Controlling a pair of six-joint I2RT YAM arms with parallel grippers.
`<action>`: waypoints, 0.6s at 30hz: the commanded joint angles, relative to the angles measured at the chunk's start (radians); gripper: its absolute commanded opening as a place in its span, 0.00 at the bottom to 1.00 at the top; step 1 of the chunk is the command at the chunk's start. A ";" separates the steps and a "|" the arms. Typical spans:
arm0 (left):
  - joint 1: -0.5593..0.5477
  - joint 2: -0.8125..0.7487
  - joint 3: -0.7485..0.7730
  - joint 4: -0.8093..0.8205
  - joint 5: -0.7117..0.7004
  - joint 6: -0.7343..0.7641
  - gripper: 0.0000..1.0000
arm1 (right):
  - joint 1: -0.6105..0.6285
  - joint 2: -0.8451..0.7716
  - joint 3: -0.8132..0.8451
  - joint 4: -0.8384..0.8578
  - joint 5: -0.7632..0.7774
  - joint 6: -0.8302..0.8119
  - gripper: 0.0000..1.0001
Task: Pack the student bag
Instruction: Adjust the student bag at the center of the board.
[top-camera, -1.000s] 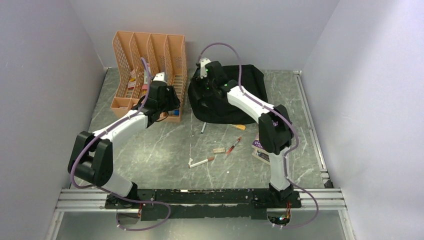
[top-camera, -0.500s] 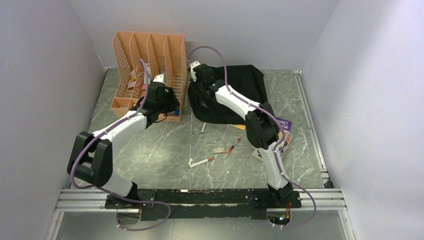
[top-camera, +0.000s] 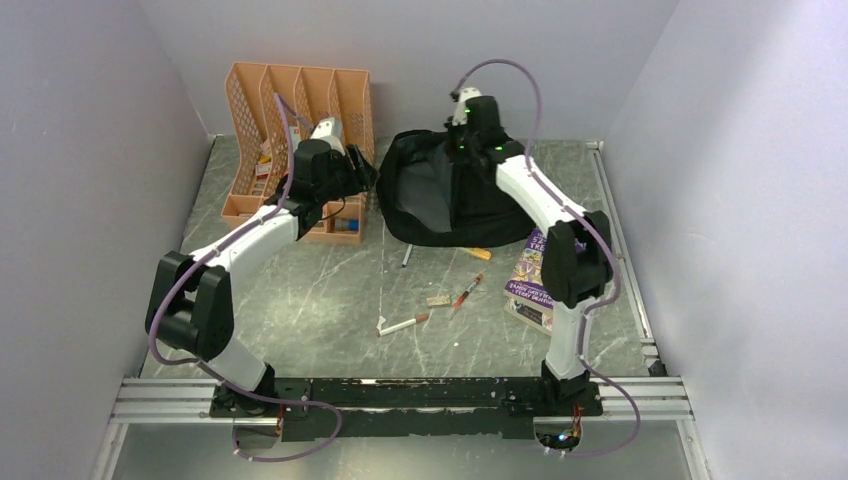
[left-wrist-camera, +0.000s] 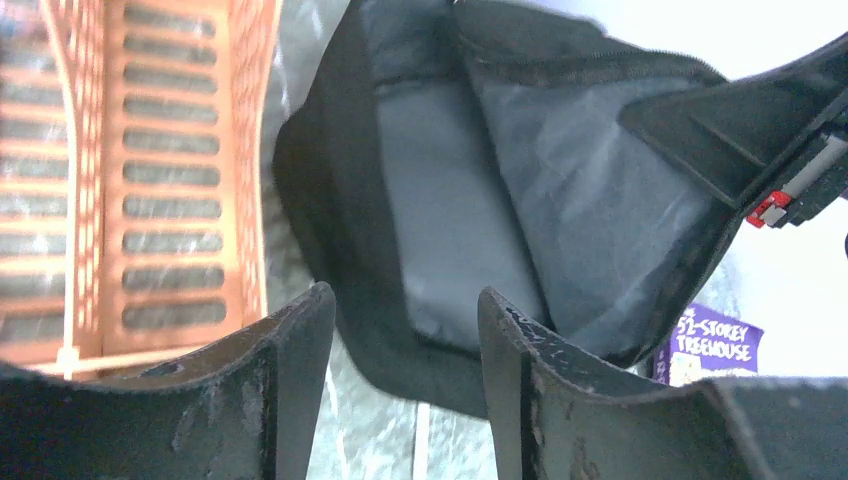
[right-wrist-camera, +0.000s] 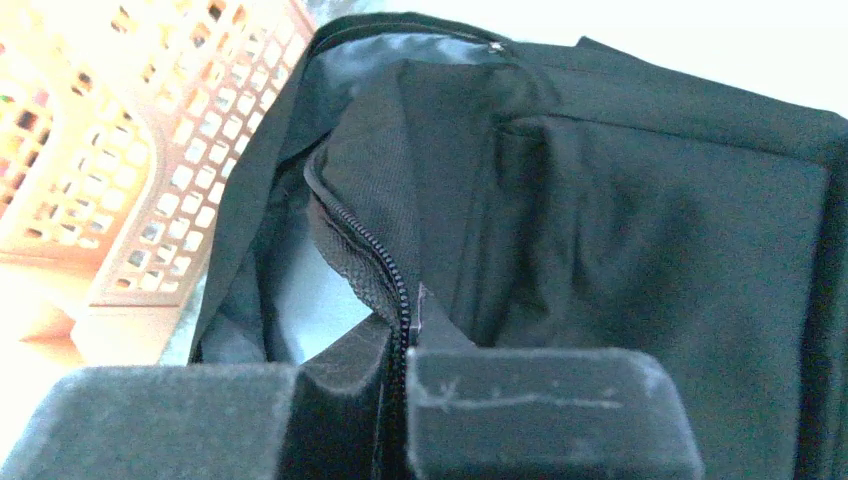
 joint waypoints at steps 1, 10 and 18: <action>0.003 0.042 0.072 0.181 0.066 0.062 0.60 | -0.081 -0.094 -0.084 0.100 -0.155 0.132 0.00; -0.031 0.190 0.062 0.577 0.213 0.399 0.67 | -0.212 -0.164 -0.148 0.104 -0.335 0.192 0.00; -0.050 0.406 0.290 0.599 0.346 0.558 0.68 | -0.237 -0.209 -0.171 0.073 -0.278 0.193 0.00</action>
